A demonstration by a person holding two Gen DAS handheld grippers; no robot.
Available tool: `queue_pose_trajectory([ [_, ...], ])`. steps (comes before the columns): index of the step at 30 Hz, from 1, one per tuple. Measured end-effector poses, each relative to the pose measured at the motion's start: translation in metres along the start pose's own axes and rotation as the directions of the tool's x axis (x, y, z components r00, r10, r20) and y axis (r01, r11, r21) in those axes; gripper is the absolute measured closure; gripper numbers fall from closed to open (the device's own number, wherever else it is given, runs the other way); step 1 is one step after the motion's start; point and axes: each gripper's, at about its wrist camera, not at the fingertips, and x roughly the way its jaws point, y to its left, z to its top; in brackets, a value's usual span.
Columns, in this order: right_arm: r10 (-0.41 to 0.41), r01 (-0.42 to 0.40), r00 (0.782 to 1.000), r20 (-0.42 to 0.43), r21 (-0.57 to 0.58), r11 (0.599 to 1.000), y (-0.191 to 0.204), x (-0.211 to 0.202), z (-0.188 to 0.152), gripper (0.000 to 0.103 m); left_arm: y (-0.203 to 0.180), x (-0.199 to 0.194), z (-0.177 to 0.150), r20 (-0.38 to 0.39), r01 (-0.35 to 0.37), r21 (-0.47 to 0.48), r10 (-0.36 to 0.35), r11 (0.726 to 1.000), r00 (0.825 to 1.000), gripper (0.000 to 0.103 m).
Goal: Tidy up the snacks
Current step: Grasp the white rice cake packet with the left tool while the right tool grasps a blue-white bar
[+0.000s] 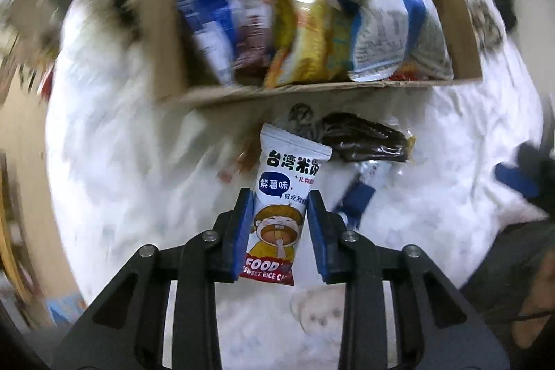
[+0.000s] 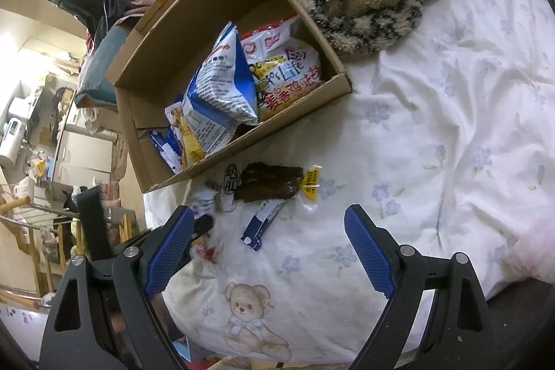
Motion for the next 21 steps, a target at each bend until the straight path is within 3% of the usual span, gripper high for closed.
queue_pose_trajectory([
  [3,-0.001,0.0,0.999,-0.041,-0.004,1.0,0.003,0.01,-0.003,0.012,0.009,-0.028,-0.01,0.022,0.036,-0.059,-0.035,0.998,0.999,0.076],
  [8,-0.002,0.001,0.986,-0.169,-0.005,1.0,0.015,0.042,-0.012,0.013,0.011,-0.068,-0.021,0.124,0.02,-0.055,-0.013,0.998,0.992,0.076],
  [13,-0.109,0.099,0.975,-0.196,-0.059,0.993,0.036,0.07,-0.015,0.023,0.026,-0.071,-0.022,0.155,-0.024,-0.088,0.037,0.996,0.987,0.076],
  [21,-0.3,0.276,0.928,-0.222,-0.133,0.952,0.052,0.127,-0.025,0.035,0.046,-0.067,-0.019,0.162,-0.07,-0.16,0.096,0.985,0.982,0.076],
])
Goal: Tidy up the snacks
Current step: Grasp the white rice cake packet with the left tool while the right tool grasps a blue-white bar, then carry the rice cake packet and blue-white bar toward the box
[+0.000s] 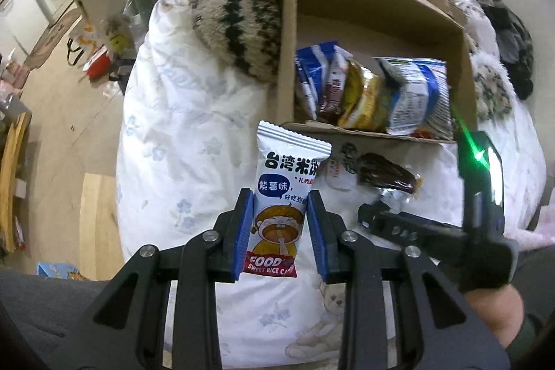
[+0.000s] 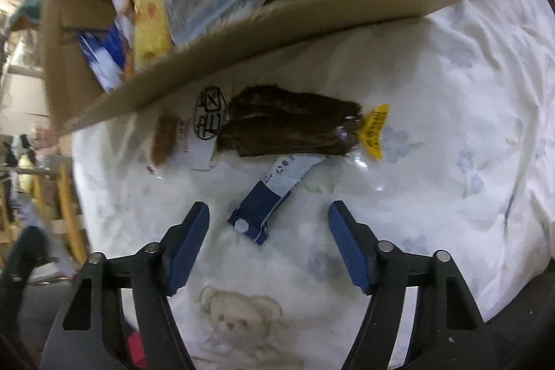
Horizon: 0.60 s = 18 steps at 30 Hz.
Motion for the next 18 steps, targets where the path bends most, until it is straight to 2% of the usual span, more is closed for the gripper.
queue_pose_trajectory([
  [3,-0.078,0.078,0.997,0.007,-0.034,0.996,0.006,0.011,0.0,0.045,0.002,0.004,0.001,-0.009,-0.004,-0.009,0.004,1.0,1.0,0.076],
  [5,-0.1,0.101,0.995,0.02,-0.051,0.994,0.006,0.011,-0.002,0.053,0.001,0.005,0.0,-0.015,0.003,-0.012,-0.003,1.0,1.0,0.076],
  [7,-0.1,0.101,0.995,0.025,-0.062,0.993,0.004,0.009,-0.003,0.079,-0.001,0.005,0.0,-0.015,0.008,-0.008,-0.008,1.0,1.0,0.076],
  [10,-0.065,0.064,0.998,-0.005,-0.089,0.994,-0.002,0.003,-0.006,0.085,-0.005,0.005,0.001,-0.012,0.011,0.0,-0.011,1.0,1.0,0.076],
  [18,0.054,-0.066,0.993,-0.107,-0.118,0.991,-0.024,-0.022,-0.039,0.085,-0.009,0.008,0.001,-0.019,0.01,0.014,-0.009,1.0,1.0,0.076],
])
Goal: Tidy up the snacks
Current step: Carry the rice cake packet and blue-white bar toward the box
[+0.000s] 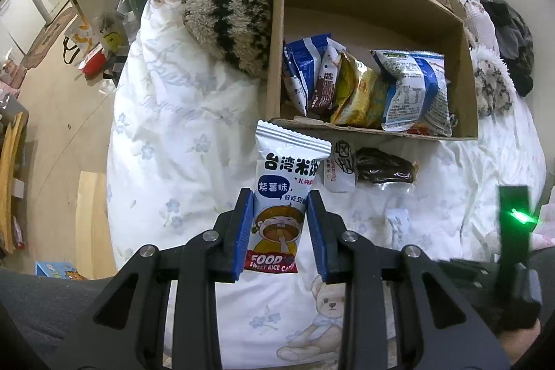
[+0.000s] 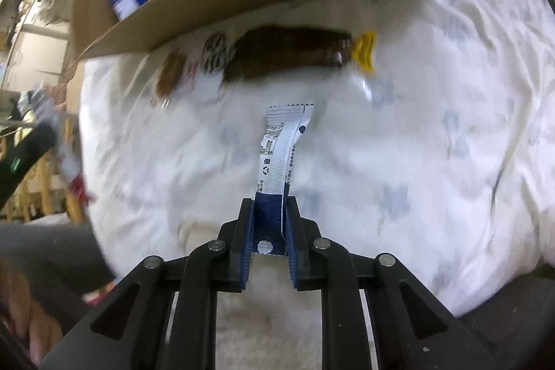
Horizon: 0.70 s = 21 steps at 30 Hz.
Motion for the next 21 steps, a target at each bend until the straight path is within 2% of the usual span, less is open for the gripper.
queue_pose_trajectory([
  [5,0.079,-0.078,0.997,0.017,-0.032,0.996,0.004,-0.02,-0.022,0.085,-0.001,0.004,-0.001,-0.014,-0.016,0.005,0.016,1.0,1.0,0.076],
  [8,0.126,-0.124,0.991,0.046,-0.053,0.991,0.006,-0.035,-0.03,0.085,0.001,0.007,-0.004,-0.025,0.006,-0.016,-0.007,1.0,1.0,0.076],
  [11,0.105,-0.096,0.991,0.082,-0.102,0.99,0.013,-0.049,-0.029,0.085,0.0,0.006,-0.006,-0.017,0.005,-0.013,-0.005,1.0,1.0,0.076],
  [13,0.123,-0.11,0.985,0.117,-0.115,0.987,0.013,-0.056,-0.027,0.085,-0.001,0.002,-0.006,0.002,0.013,-0.016,-0.013,1.0,1.0,0.076],
  [21,0.177,-0.121,0.928,0.328,-0.185,0.975,0.02,-0.101,-0.031,0.085,-0.001,-0.013,-0.004,0.086,0.026,-0.019,-0.025,0.999,0.996,0.076],
])
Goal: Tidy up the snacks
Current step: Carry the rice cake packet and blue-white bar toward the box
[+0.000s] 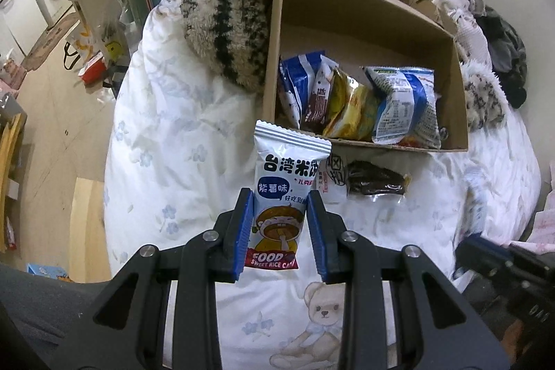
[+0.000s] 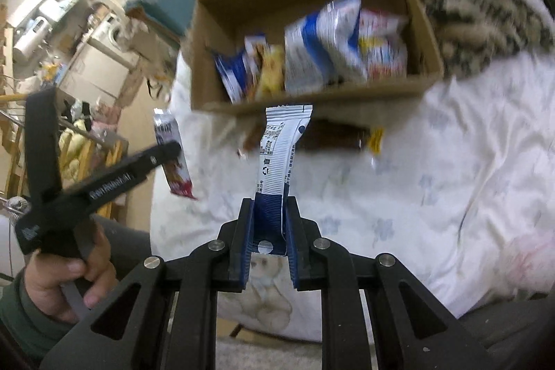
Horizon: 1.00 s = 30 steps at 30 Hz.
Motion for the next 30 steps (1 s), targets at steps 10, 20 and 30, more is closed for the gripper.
queue_pose_trajectory([
  [10,0.016,-0.018,0.994,0.104,0.02,1.0,-0.006,-0.029,0.02,0.085,-0.006,-0.025,0.02,0.09,-0.007,0.008,0.006,1.0,0.996,0.076],
  [20,0.007,-0.008,0.979,0.204,0.005,1.0,-0.013,-0.059,0.062,0.085,-0.033,-0.043,0.065,0.139,0.052,0.048,-0.058,0.998,0.989,0.076],
  [30,-0.002,-0.004,0.973,0.23,0.025,1.0,-0.036,-0.059,0.111,0.085,-0.06,-0.029,0.107,0.153,0.071,0.095,-0.085,0.993,0.984,0.076],
])
